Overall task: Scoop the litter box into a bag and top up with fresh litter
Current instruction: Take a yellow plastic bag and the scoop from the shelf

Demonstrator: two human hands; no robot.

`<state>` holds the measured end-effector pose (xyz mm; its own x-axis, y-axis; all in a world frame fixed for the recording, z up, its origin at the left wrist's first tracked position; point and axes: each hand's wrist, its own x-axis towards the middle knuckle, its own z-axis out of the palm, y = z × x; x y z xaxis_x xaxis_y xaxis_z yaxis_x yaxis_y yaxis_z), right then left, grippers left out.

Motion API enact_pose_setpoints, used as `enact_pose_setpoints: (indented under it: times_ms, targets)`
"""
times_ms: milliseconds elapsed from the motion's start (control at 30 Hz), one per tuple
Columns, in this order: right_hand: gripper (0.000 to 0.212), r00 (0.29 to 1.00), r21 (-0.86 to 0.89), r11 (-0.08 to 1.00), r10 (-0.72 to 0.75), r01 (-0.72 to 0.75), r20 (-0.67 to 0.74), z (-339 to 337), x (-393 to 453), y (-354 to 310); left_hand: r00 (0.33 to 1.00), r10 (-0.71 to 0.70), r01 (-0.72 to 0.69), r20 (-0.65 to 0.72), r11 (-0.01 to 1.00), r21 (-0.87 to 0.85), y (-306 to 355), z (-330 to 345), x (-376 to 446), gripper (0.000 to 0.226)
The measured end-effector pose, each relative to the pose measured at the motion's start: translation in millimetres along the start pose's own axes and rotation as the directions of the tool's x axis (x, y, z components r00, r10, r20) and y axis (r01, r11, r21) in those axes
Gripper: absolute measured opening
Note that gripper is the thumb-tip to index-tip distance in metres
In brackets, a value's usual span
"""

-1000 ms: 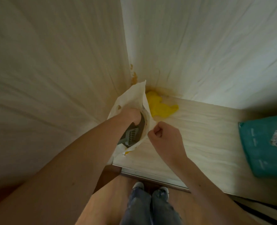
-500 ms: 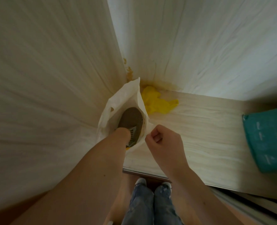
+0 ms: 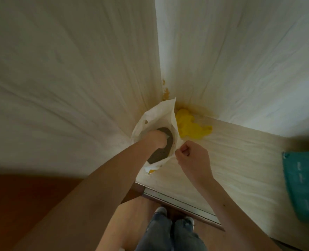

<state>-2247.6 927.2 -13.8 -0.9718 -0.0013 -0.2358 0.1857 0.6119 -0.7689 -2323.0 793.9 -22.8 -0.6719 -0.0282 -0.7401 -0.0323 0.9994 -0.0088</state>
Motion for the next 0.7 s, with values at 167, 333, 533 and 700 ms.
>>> enact_pose_setpoints:
  times_ms: [167,333,533,700]
  targets:
    - [0.015,0.999,-0.043,0.998,-0.041,0.042,0.016,-3.3,-0.4,-1.4,0.996,0.057,-0.061,-0.067,0.997,-0.052,-12.7,-4.3,-40.4,0.017]
    - [0.014,0.998,-0.086,0.994,-0.058,0.06,0.03,-6.7,-3.2,-0.5,0.998,0.001,-0.018,-0.064,0.965,-0.263,-21.5,-9.5,-70.5,0.031]
    - [0.017,0.999,-0.045,0.999,-0.019,0.021,0.049,-6.0,-5.1,-3.3,0.972,-0.031,-0.039,-0.235,0.957,-0.287,-26.9,1.7,-109.8,0.017]
    - [0.009,0.965,0.369,0.9,0.17,-0.234,0.197,-11.1,-11.4,-15.4,0.892,-0.083,-0.122,-0.445,0.902,-0.413,-32.4,22.1,-132.1,0.023]
